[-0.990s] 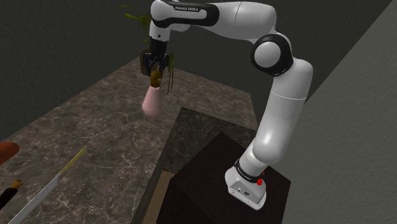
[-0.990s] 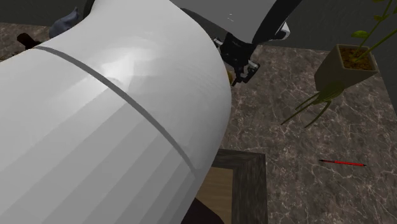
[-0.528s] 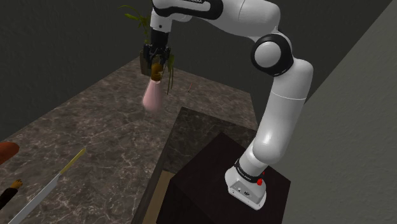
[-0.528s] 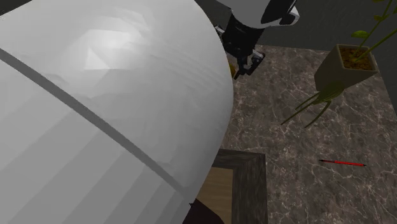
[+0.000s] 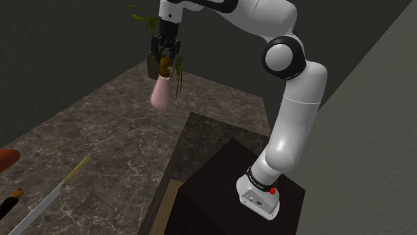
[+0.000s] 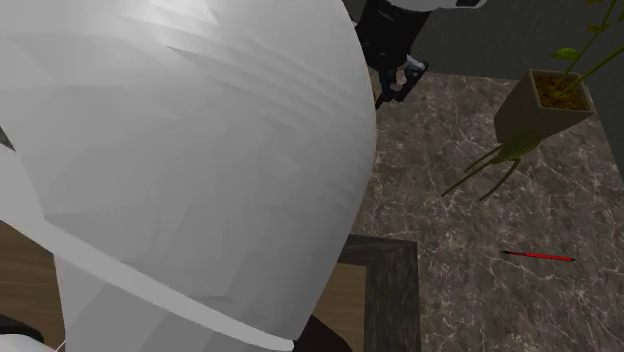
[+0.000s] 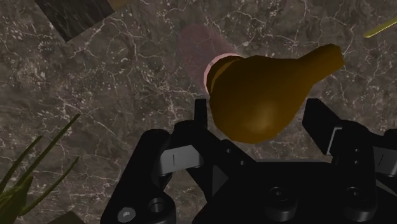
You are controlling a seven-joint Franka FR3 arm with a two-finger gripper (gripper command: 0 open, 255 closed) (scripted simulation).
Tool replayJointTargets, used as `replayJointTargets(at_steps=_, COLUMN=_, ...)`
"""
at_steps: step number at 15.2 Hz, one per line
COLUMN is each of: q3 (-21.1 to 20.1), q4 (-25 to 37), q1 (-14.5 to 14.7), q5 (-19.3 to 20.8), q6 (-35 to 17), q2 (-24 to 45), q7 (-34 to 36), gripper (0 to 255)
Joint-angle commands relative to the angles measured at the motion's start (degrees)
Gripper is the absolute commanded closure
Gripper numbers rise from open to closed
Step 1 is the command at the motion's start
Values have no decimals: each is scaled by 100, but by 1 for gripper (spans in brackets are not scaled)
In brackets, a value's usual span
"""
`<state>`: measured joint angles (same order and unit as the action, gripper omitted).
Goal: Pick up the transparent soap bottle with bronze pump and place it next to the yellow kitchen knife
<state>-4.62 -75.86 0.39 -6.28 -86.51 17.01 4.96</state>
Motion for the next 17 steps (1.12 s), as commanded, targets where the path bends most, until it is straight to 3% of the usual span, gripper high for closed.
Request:
replayJointTargets(at_steps=1, q3=-5, q4=227, q1=7, q5=2, q6=177, q2=46, q7=30, gripper=255)
replayJointTargets(at_steps=2, q3=-5, q4=236, q1=7, q5=2, q6=186, q2=47, q7=30, gripper=255)
replayJointTargets(at_steps=10, q3=-333, q4=-1467, q1=458, q5=-143, q6=-394, q2=-1184, q7=758, gripper=255)
replayJointTargets(at_steps=17, q3=-717, q4=-2396, q1=855, q5=-326, q6=-701, q2=-1930, q7=1485, gripper=255)
